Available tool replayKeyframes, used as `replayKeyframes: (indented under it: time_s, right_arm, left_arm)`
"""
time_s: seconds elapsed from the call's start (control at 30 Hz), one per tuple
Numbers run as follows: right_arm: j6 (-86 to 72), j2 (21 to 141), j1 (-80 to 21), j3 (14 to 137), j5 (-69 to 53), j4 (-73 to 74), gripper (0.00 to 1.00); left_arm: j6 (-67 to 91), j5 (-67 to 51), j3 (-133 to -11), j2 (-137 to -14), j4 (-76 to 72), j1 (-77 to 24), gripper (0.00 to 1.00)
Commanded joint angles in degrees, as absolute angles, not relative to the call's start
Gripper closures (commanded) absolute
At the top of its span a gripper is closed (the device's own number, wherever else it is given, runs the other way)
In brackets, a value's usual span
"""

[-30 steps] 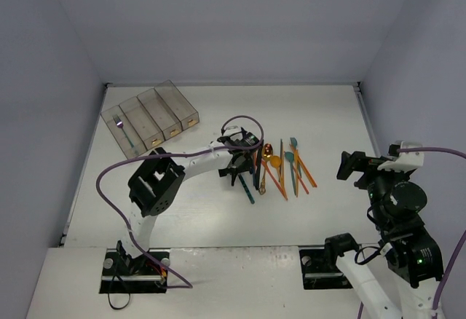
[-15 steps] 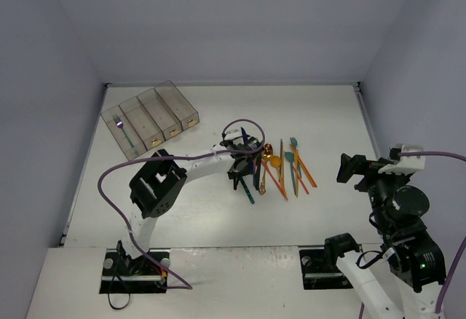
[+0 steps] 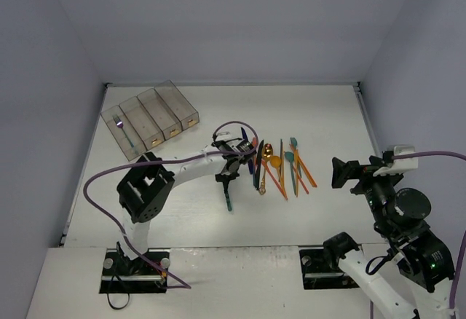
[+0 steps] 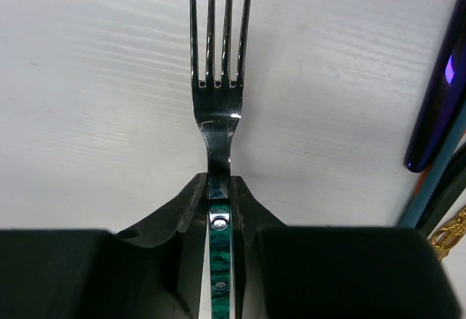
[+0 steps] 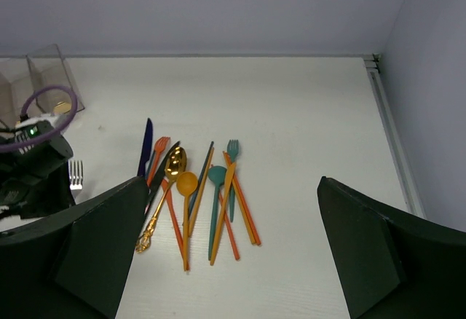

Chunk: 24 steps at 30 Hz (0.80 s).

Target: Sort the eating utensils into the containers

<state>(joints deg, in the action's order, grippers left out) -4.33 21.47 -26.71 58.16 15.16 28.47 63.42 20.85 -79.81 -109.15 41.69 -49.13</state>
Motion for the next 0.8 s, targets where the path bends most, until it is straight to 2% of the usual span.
replayKeyframes:
  time_s: [0.0,0.23,0.37,0.53,0.77]
  right_arm:
    - [-3.20,22.85,-31.28,59.39,18.22,25.22,0.00]
    - [-4.92,28.99,-32.08,58.91,17.07,25.22,0.00]
    - [-4.64,34.43,-32.00,59.97,17.69,25.21,0.00]
    - [-4.48,39.11,-31.99,60.29,18.19,24.87,0.00]
    - [-5.49,44.33,-31.99,60.45,18.41,24.79,0.00]
  left_arm:
    - [55.86,26.47,-81.62,-96.63,47.38,-41.21,1.00]
    - [43.33,23.02,-84.87,-87.02,48.61,-23.76,1.00]
    - [36.62,18.64,-89.20,-87.26,48.93,-12.52,1.00]
    - [31.03,16.37,-95.95,-92.72,48.52,-2.85,1.00]
    - [27.01,11.75,-107.42,-107.09,48.43,7.00,1.00]
